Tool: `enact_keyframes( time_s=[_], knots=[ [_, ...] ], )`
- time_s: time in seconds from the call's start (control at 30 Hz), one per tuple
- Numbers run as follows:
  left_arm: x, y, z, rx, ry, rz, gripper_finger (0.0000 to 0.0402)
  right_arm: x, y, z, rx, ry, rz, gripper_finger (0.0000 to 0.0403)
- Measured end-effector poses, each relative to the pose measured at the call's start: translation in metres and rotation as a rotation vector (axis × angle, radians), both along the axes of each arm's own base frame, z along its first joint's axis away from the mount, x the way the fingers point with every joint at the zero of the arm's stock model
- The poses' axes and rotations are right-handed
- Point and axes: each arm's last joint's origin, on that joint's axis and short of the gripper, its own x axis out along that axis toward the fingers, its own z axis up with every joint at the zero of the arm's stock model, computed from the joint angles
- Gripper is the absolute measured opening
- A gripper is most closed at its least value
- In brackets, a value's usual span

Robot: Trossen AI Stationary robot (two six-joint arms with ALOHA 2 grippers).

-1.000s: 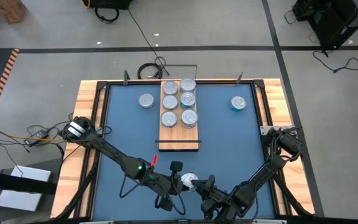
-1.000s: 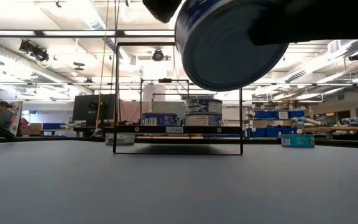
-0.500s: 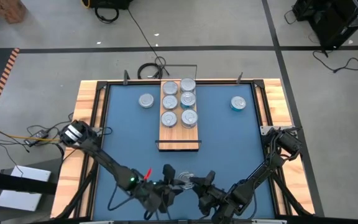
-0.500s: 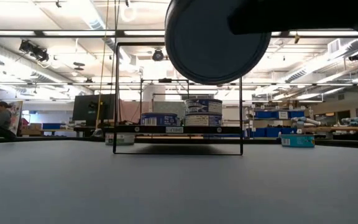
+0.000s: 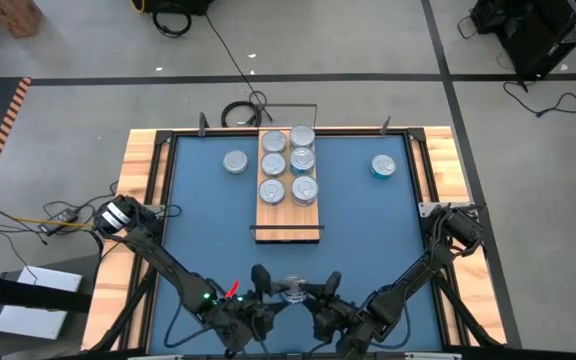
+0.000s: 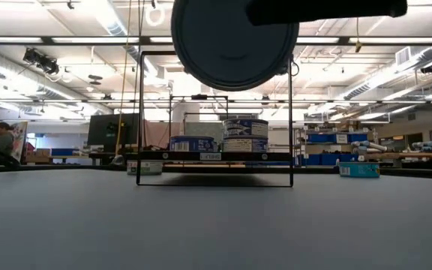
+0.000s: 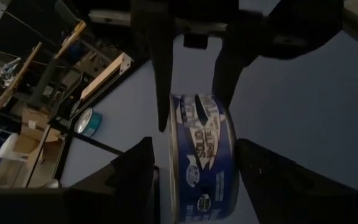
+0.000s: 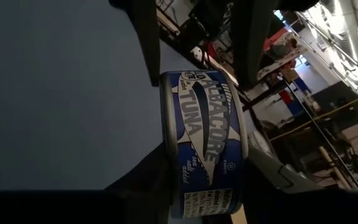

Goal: Stack canned seafood by type on shelf
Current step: Stack the blue tuna can on top of the other blue tuna can on the shelf

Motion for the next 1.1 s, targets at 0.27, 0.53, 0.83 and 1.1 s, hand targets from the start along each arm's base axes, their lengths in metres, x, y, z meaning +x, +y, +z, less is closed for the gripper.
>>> enact_keyframes(
  time_s=[0.27, 0.53, 0.83, 1.1],
  knots=[
    [-0.003, 0.002, -0.003, -0.012, 0.018, 0.033, 0.0205, 0.002, 0.002, 0.003, 0.033, -0.033, 0.002, 0.0139],
    [-0.007, -0.003, 0.003, 0.010, 0.034, 0.047, 0.0155, 0.002, 0.002, 0.004, 0.039, -0.043, -0.004, 0.0139],
    [-0.009, -0.005, 0.015, 0.062, 0.076, 0.054, 0.0152, 0.004, 0.004, 0.010, 0.044, -0.084, -0.005, 0.0196],
    [-0.016, -0.009, 0.047, 0.206, 0.104, 0.090, 0.0152, 0.000, 0.009, 0.013, 0.044, -0.145, -0.053, 0.0315]
  ],
)
